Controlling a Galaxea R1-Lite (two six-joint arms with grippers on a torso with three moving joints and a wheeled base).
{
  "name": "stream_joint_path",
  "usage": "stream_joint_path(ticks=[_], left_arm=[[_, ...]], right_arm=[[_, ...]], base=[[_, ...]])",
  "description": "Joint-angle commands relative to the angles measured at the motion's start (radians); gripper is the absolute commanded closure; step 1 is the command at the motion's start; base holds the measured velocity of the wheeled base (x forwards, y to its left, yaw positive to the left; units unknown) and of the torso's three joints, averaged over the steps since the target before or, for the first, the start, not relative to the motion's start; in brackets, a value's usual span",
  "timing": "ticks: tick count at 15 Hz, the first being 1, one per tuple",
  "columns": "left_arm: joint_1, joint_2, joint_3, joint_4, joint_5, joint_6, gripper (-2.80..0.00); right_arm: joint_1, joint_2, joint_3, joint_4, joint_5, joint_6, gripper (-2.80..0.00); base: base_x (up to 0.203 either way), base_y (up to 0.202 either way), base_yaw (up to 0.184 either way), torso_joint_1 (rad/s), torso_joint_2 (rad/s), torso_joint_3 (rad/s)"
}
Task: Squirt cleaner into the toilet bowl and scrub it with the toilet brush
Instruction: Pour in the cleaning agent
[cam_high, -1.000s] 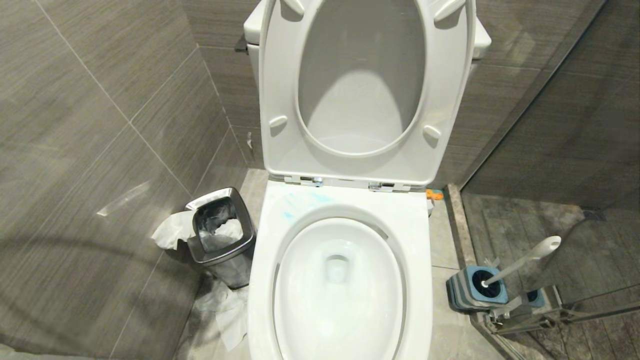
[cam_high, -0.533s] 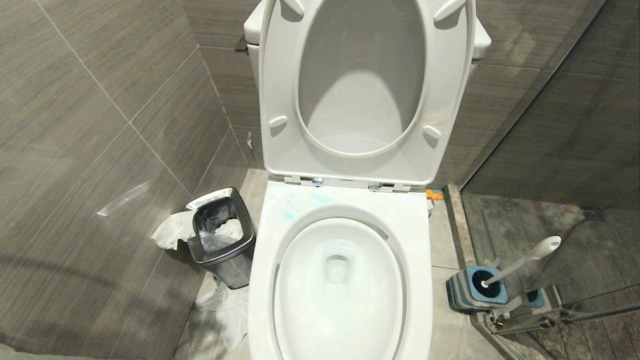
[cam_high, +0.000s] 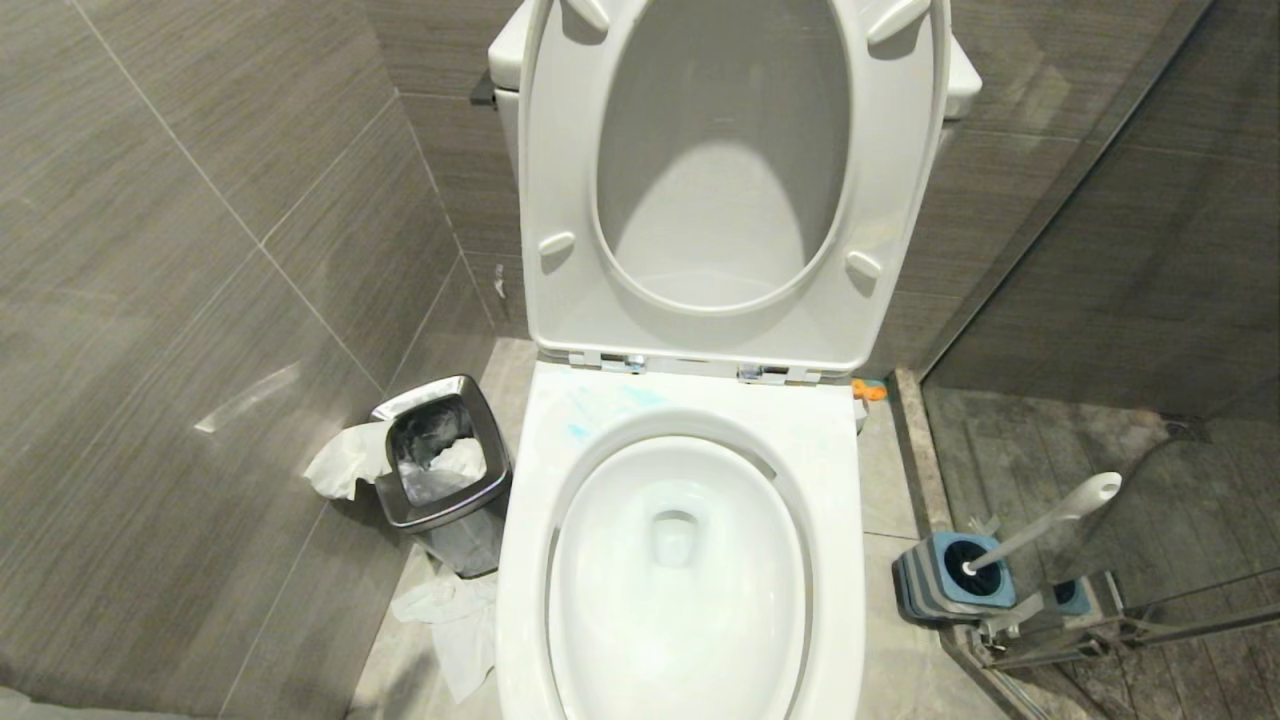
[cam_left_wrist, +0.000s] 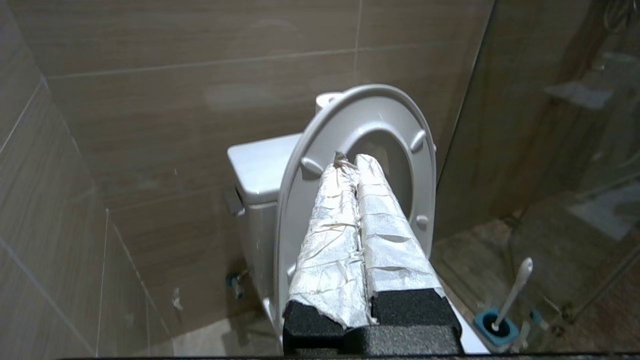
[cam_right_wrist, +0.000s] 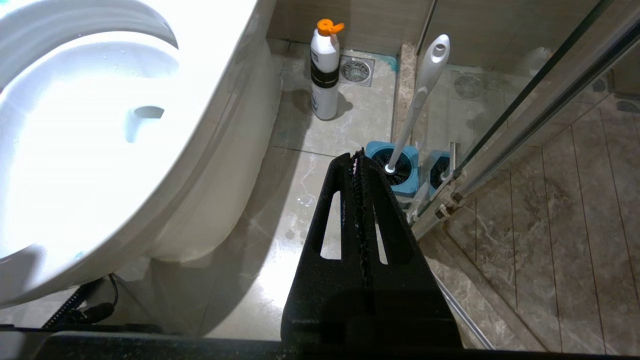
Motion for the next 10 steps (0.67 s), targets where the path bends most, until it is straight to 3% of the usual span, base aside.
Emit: stream_joint_path(ticks=[1,5,10], left_arm=[[0.070,-0.131,0.068,0.049,-0.040,0.000,0.00],[0.140,-0.277,0.192,0.097,-0.053,0.000,0.00],[0.157,-0.480,0.393,0.163,-0.046,0.009,0.00]], right_arm=[[0.000,0.001,0.000,0.000,0.000,0.000,0.00],[0.000,0.001,0.001,0.000,0.000,0.000,0.00],[0.000,0.001,0.001,0.000,0.000,0.000,0.00]], base=[[0.000,0.000,0.000,0.000,0.00,0.000],[0.000,0.000,0.000,0.000,0.00,0.000],[0.000,0.000,0.000,0.000,0.00,0.000]])
